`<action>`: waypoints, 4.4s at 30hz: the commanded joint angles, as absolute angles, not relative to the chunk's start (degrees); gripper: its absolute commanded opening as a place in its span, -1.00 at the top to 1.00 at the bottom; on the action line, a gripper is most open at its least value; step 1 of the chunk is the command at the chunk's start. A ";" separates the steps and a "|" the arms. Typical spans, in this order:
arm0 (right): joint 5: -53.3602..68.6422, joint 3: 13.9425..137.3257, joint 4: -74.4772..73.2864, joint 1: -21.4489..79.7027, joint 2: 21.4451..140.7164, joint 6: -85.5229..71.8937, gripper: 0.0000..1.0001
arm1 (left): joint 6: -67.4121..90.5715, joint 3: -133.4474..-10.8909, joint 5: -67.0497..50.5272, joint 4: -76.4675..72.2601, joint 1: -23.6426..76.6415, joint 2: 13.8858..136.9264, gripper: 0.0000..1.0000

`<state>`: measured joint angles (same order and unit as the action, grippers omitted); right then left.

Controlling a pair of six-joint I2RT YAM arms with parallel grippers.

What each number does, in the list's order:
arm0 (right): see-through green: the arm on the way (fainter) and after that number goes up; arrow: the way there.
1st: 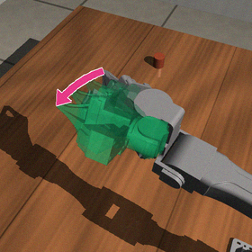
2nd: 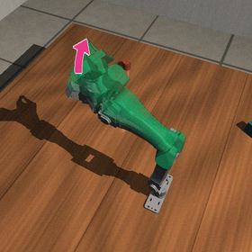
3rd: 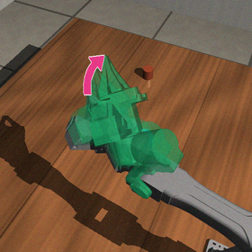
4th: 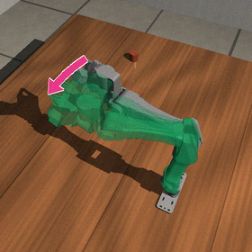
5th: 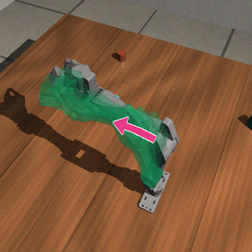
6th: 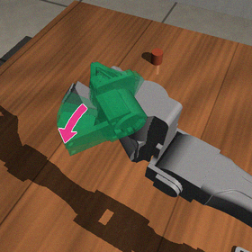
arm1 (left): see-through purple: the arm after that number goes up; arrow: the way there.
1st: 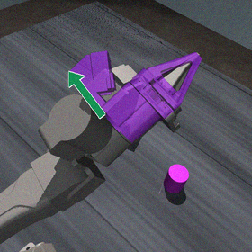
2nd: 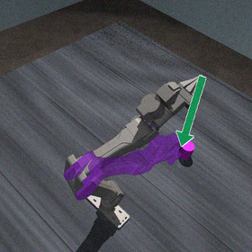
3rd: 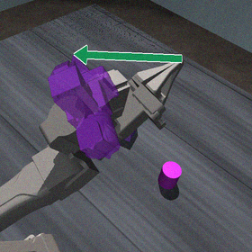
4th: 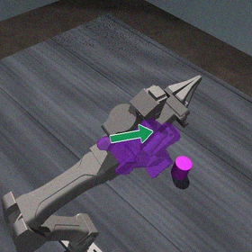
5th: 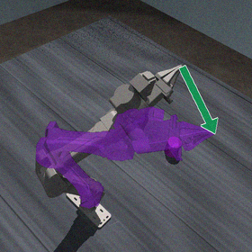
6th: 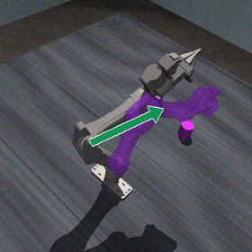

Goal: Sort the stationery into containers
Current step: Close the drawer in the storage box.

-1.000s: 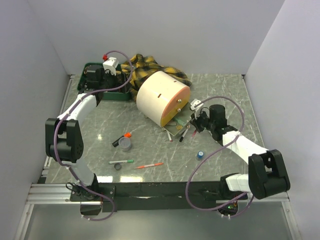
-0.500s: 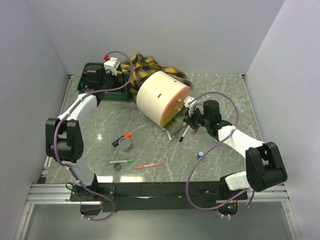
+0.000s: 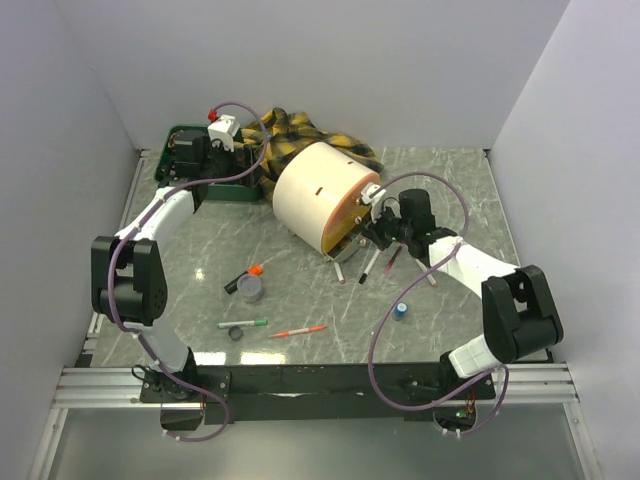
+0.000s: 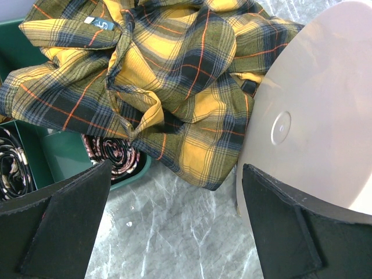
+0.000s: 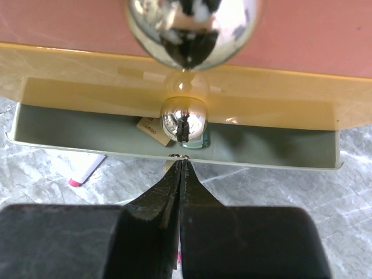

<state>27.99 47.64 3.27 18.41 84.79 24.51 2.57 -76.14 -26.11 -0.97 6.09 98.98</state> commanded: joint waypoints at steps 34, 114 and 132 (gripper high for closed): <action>28.91 53.96 2.29 19.78 88.51 29.79 1.00 | 0.62 -77.25 -29.70 -0.70 6.68 99.49 -0.99; 47.99 59.41 12.92 8.00 102.92 -28.21 1.00 | -7.12 -83.06 -33.57 11.51 7.91 103.62 -0.95; 42.10 60.20 -11.86 7.47 91.76 -0.63 0.18 | -6.42 -83.85 -33.49 10.64 7.12 103.88 -0.96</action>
<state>44.27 58.06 -4.25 7.84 96.23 -13.54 -6.57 -80.77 -33.10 11.92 7.60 103.68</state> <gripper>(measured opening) 0.399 0.980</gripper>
